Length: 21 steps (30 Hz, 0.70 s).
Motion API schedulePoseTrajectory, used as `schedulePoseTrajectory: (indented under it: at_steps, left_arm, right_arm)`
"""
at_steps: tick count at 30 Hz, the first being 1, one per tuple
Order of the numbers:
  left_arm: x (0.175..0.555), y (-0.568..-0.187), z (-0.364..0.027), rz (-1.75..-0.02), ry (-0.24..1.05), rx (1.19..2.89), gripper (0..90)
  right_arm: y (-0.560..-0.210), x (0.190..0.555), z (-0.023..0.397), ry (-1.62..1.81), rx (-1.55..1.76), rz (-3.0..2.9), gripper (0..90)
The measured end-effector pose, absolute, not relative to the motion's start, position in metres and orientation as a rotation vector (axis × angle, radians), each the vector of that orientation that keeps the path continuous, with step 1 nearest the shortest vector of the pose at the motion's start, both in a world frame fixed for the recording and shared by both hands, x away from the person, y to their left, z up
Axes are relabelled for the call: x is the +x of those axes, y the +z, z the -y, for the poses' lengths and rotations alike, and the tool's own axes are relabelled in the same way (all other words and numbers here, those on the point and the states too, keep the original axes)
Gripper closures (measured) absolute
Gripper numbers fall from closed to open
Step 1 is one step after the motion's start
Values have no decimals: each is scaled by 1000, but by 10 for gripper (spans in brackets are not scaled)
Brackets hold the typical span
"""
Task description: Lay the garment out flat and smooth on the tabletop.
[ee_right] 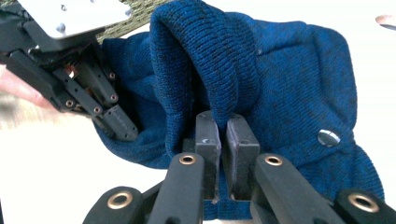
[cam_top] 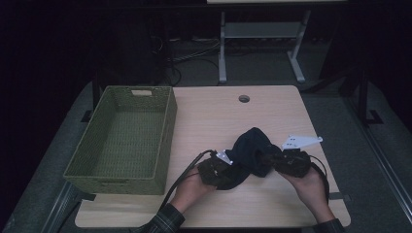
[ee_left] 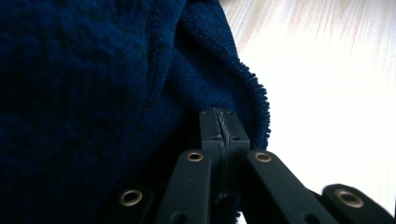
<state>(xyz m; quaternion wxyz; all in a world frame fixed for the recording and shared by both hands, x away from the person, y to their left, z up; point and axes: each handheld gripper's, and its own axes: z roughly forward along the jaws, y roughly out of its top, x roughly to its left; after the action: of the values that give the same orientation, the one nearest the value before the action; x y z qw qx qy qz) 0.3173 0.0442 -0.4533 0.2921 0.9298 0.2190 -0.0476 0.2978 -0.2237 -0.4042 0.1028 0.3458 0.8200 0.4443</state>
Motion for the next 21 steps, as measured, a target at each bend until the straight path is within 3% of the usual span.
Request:
schedulePoseTrajectory:
  at_steps: [21]
  left_arm:
    - [317, -453, -44, -584, -122, 2474, 900]
  right_arm:
    - [-373, 348, 205, 1273, 1015, -2388, 870]
